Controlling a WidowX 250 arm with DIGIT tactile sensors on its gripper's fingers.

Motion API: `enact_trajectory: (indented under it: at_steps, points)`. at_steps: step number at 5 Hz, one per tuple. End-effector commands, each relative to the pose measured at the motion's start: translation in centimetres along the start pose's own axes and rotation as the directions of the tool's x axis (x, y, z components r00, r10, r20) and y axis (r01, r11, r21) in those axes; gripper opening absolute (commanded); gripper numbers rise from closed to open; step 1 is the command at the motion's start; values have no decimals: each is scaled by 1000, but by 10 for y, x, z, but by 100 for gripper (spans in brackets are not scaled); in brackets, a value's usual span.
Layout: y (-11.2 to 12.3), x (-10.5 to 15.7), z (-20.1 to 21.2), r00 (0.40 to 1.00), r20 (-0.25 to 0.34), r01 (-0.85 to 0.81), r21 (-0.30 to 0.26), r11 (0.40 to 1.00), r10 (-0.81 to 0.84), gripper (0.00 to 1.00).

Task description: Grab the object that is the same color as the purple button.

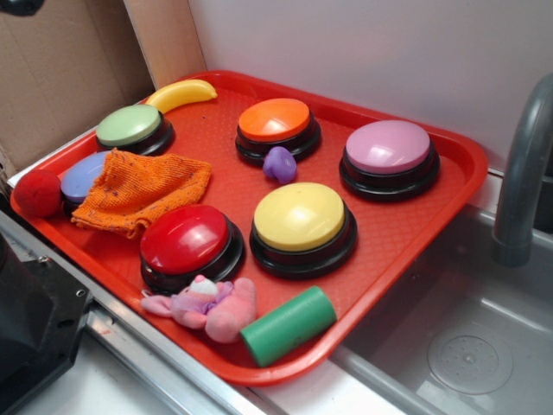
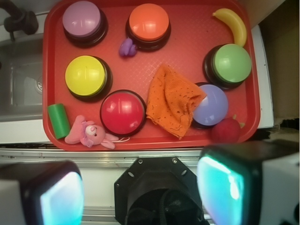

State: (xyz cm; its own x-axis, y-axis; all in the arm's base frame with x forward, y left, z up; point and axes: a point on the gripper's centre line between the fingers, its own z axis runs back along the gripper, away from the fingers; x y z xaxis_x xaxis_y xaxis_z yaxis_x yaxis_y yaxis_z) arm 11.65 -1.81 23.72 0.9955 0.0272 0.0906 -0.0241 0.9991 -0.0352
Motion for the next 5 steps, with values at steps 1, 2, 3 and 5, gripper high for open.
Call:
enact_trajectory:
  at_steps: [1,2,3,5]
  points:
    - [0,0,0,1000,0,0,0,1000,0,100]
    - [0,15,-9,992,10,-126,7,992,126,100]
    - [-5,30,-25,972,36,-234,20,972,233,100]
    - [7,80,-66,827,121,-551,-22,834,549,100]
